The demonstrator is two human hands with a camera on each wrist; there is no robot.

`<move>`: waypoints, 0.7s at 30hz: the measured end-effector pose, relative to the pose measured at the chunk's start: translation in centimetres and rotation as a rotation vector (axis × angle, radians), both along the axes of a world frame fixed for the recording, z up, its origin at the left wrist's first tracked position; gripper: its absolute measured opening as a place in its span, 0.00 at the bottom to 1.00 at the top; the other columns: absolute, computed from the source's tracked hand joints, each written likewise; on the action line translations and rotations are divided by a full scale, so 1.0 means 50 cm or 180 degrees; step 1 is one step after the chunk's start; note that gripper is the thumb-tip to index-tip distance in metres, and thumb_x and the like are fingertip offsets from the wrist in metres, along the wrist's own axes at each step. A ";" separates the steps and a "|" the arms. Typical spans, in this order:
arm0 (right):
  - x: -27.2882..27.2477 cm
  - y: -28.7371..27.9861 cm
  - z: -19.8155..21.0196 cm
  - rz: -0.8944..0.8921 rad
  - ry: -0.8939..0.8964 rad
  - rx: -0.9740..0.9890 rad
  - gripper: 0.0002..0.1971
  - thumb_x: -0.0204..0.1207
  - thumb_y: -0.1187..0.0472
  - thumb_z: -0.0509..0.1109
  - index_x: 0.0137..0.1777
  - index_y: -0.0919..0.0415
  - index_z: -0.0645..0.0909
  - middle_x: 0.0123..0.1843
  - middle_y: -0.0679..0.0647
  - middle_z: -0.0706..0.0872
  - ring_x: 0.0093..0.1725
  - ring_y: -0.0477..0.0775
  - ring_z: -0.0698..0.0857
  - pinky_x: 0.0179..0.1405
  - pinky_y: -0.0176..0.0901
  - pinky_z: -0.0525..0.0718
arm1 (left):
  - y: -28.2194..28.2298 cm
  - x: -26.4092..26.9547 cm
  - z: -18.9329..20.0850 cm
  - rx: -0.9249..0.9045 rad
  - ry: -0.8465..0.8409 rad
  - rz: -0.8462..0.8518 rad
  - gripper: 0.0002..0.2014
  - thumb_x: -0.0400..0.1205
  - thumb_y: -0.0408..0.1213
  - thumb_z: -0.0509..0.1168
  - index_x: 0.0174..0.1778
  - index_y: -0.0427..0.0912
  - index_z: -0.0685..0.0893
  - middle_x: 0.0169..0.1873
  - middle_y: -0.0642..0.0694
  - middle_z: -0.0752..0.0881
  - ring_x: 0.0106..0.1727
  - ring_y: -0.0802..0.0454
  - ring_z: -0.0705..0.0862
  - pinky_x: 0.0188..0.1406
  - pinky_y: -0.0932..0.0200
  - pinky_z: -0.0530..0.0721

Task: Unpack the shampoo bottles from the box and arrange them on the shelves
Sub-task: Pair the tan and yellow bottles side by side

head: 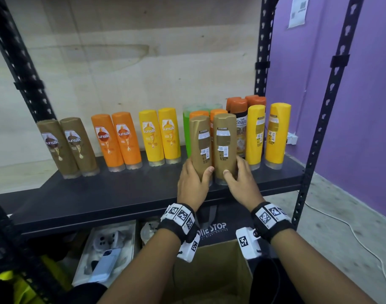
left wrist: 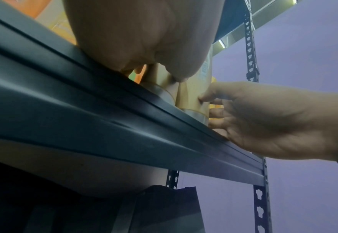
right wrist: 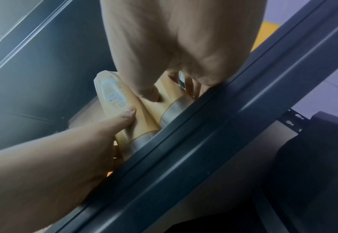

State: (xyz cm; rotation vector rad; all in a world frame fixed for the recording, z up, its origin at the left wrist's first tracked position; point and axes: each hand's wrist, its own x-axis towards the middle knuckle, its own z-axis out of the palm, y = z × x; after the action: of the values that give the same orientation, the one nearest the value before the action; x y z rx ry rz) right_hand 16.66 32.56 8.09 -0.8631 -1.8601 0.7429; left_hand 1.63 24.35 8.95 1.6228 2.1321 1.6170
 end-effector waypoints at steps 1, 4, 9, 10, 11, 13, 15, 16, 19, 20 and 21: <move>-0.001 -0.001 0.001 0.0012 0.0004 -0.0002 0.29 0.85 0.54 0.67 0.84 0.45 0.63 0.79 0.47 0.72 0.67 0.38 0.73 0.67 0.41 0.73 | 0.001 0.000 0.003 -0.0047 -0.0013 -0.0042 0.33 0.87 0.57 0.63 0.85 0.46 0.64 0.78 0.45 0.76 0.78 0.46 0.75 0.76 0.41 0.76; -0.002 -0.003 0.001 0.0035 0.0013 0.0014 0.28 0.86 0.54 0.66 0.84 0.45 0.63 0.79 0.47 0.77 0.67 0.39 0.76 0.65 0.39 0.73 | 0.008 -0.001 0.012 -0.0388 -0.0045 -0.0040 0.37 0.88 0.60 0.60 0.88 0.46 0.56 0.82 0.44 0.74 0.82 0.41 0.72 0.83 0.31 0.65; -0.002 -0.005 0.003 0.0005 -0.0122 -0.0003 0.29 0.88 0.53 0.66 0.86 0.47 0.61 0.79 0.49 0.79 0.72 0.47 0.79 0.68 0.42 0.76 | 0.016 0.002 0.019 -0.0835 -0.0024 0.0036 0.41 0.89 0.62 0.55 0.91 0.44 0.48 0.88 0.43 0.64 0.91 0.41 0.55 0.86 0.24 0.42; -0.002 -0.005 0.004 0.0000 -0.0145 -0.0015 0.29 0.88 0.52 0.66 0.86 0.47 0.61 0.79 0.49 0.79 0.73 0.50 0.80 0.68 0.43 0.76 | 0.015 0.003 0.018 -0.0875 0.0001 0.0039 0.41 0.89 0.62 0.55 0.91 0.44 0.47 0.88 0.43 0.64 0.91 0.40 0.54 0.86 0.24 0.41; -0.001 -0.005 0.005 -0.0001 -0.0159 -0.0027 0.28 0.88 0.52 0.66 0.85 0.47 0.61 0.79 0.50 0.79 0.74 0.51 0.80 0.67 0.43 0.77 | 0.015 0.003 0.018 -0.0898 0.0021 0.0039 0.42 0.89 0.62 0.54 0.91 0.43 0.46 0.89 0.43 0.63 0.91 0.40 0.54 0.86 0.24 0.42; 0.001 -0.005 0.006 0.0003 -0.0169 -0.0051 0.29 0.87 0.53 0.67 0.85 0.48 0.62 0.78 0.50 0.80 0.74 0.52 0.80 0.67 0.44 0.78 | 0.013 0.002 0.015 -0.0911 0.0069 0.0041 0.41 0.89 0.62 0.54 0.91 0.43 0.46 0.88 0.42 0.65 0.90 0.41 0.56 0.86 0.25 0.43; 0.004 -0.006 0.007 0.0007 -0.0192 -0.0082 0.29 0.87 0.54 0.68 0.84 0.49 0.62 0.79 0.51 0.80 0.75 0.53 0.80 0.69 0.47 0.79 | 0.008 0.001 0.012 -0.0923 0.0172 0.0064 0.40 0.89 0.61 0.55 0.91 0.43 0.50 0.87 0.41 0.67 0.90 0.40 0.58 0.87 0.26 0.46; 0.005 -0.007 0.008 0.0005 -0.0213 -0.0092 0.29 0.87 0.54 0.68 0.84 0.49 0.62 0.79 0.51 0.79 0.75 0.54 0.80 0.70 0.48 0.80 | 0.005 0.001 0.011 -0.0940 0.0225 0.0076 0.39 0.89 0.60 0.56 0.90 0.42 0.53 0.86 0.40 0.69 0.89 0.39 0.59 0.87 0.28 0.47; 0.008 -0.011 0.014 -0.0009 -0.0291 -0.0106 0.29 0.86 0.55 0.68 0.84 0.50 0.62 0.79 0.53 0.79 0.75 0.55 0.80 0.70 0.48 0.79 | -0.011 0.003 0.009 -0.0970 0.0312 0.0091 0.31 0.88 0.54 0.62 0.81 0.38 0.69 0.77 0.36 0.77 0.83 0.34 0.69 0.84 0.32 0.64; 0.009 -0.012 0.017 -0.0016 -0.0341 -0.0106 0.29 0.86 0.55 0.68 0.85 0.51 0.62 0.79 0.54 0.79 0.75 0.56 0.80 0.69 0.47 0.78 | -0.019 0.004 0.009 -0.1004 0.0346 0.0122 0.27 0.88 0.54 0.62 0.76 0.38 0.74 0.72 0.37 0.80 0.78 0.35 0.75 0.78 0.35 0.72; 0.012 -0.013 0.020 -0.0033 -0.0457 -0.0090 0.29 0.86 0.55 0.68 0.85 0.52 0.62 0.79 0.55 0.78 0.75 0.57 0.79 0.68 0.46 0.77 | -0.029 0.004 0.009 -0.1079 0.0439 0.0164 0.24 0.87 0.54 0.63 0.71 0.38 0.77 0.68 0.37 0.81 0.72 0.35 0.79 0.72 0.37 0.78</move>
State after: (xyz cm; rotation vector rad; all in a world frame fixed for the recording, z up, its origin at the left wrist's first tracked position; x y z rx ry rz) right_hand 17.25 31.89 9.09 -0.9654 -1.9739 0.7182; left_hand 1.84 22.88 9.40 1.6201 2.3703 1.1003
